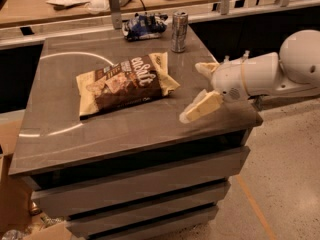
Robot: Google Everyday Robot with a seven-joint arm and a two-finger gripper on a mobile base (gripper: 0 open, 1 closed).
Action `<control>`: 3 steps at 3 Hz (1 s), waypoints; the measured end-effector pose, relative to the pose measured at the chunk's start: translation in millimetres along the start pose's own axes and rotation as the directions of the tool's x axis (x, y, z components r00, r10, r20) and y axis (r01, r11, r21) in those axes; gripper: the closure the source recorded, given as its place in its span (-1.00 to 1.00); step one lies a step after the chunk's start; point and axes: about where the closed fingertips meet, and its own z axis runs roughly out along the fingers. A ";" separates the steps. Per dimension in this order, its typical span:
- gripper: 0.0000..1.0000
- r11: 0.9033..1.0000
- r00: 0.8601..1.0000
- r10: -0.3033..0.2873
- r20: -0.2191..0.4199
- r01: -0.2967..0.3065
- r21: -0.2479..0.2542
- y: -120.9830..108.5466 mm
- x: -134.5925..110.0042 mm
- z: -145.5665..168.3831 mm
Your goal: Move brown chip bag near redbull can
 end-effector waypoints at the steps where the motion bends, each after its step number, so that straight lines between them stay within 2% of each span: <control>1: -0.96 1.000 1.000 0.006 0.017 -0.006 -0.001 -11.2 -8.4 32.5; 3: -0.06 0.999 0.999 0.005 0.043 -0.003 -0.044 -21.9 -14.4 64.6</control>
Offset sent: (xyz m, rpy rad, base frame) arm 0.0526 0.0525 -0.0175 0.0439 -0.0010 0.0184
